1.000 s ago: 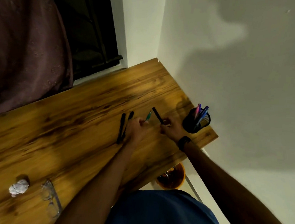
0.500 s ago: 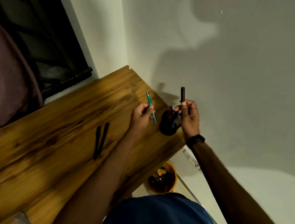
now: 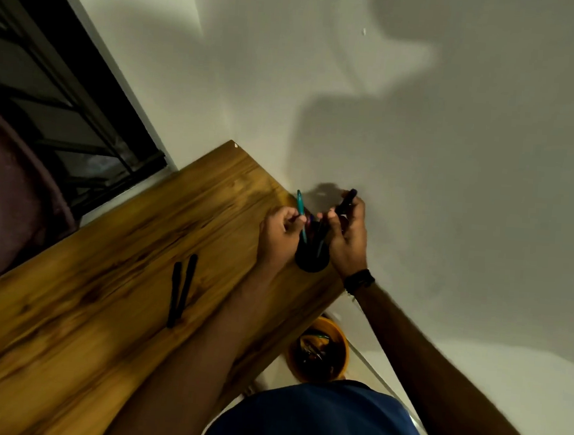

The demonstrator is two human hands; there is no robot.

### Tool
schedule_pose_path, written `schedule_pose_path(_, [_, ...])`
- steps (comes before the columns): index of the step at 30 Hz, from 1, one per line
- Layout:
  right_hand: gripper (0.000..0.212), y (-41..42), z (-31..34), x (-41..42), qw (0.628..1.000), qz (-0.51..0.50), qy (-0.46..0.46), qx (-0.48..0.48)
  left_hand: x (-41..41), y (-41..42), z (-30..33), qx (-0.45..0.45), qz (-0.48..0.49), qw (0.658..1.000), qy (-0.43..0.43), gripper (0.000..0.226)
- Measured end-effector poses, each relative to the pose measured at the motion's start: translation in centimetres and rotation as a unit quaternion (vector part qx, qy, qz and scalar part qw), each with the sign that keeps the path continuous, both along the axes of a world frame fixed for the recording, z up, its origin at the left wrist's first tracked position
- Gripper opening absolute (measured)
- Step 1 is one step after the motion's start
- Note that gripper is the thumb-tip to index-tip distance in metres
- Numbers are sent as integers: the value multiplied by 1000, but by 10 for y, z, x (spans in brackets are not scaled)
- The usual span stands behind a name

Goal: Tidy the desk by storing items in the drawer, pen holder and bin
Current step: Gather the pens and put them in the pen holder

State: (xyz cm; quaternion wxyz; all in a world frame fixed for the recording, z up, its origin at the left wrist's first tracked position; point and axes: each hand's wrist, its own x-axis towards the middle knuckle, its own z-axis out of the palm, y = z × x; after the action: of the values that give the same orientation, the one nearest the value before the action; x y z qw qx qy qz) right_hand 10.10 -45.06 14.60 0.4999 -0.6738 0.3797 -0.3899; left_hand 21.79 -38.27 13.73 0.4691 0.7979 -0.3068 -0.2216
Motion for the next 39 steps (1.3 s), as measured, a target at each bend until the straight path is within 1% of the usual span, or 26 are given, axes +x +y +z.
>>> schedule_pose_path(2, [27,1,1,-1,1000,2,7,-13,-3,2,-7,41,-24,997,-57,17])
schedule_pose_path(4, [20,0,-1,-3,998,-3,37,-45,-8,6,-9,58,-32,995,-80,15])
schedule_pose_path(6, [22,-1,-4,-4,995,-5,71,-66,-11,10,-9,52,-12,997,-62,23])
schedule_pose_path(8, [26,-2,-8,-5,990,4,110,-91,-11,13,-9,52,2,997,-53,26])
schedule_pose_path(10, [29,-3,-17,-5,981,11,151,-119,-11,15,-9,54,10,998,-42,27])
schedule_pose_path(14, [39,0,-29,-1,966,14,221,-136,-5,32,-7,56,54,997,-28,25])
schedule_pose_path(17, [42,9,-24,2,967,-35,208,-142,7,55,-17,79,98,992,-31,23])
schedule_pose_path(19, [44,21,-17,8,961,-63,196,-184,18,75,-24,99,145,984,-30,21])
schedule_pose_path(20, [41,29,-15,13,958,-61,192,-203,23,84,-26,105,170,979,-32,20])
schedule_pose_path(22, [33,46,-15,25,959,-15,179,-217,36,106,-31,124,212,968,-60,19])
schedule_pose_path(23, [29,55,-18,33,963,29,170,-208,43,118,-34,138,228,961,-80,18])
schedule_pose_path(25, [22,73,-25,49,964,133,166,-158,57,141,-37,164,260,946,-99,20])
schedule_pose_path(28, [21,101,-40,73,935,243,233,-113,80,175,-44,207,312,923,-92,25])
schedule_pose_path(30, [22,119,-48,90,913,284,283,-70,94,192,-52,250,298,918,-79,30])
schedule_pose_path(32, [27,139,-53,110,901,290,322,-35,105,209,-62,309,265,913,-35,34])
schedule_pose_path(34, [35,157,-55,132,889,267,370,-22,109,224,-67,332,244,911,20,34])
schedule_pose_path(36, [43,171,-55,150,875,242,419,-30,106,234,-69,327,240,914,21,31])
schedule_pose_path(39, [56,185,-54,173,863,214,454,-53,106,244,-68,313,220,924,12,36])
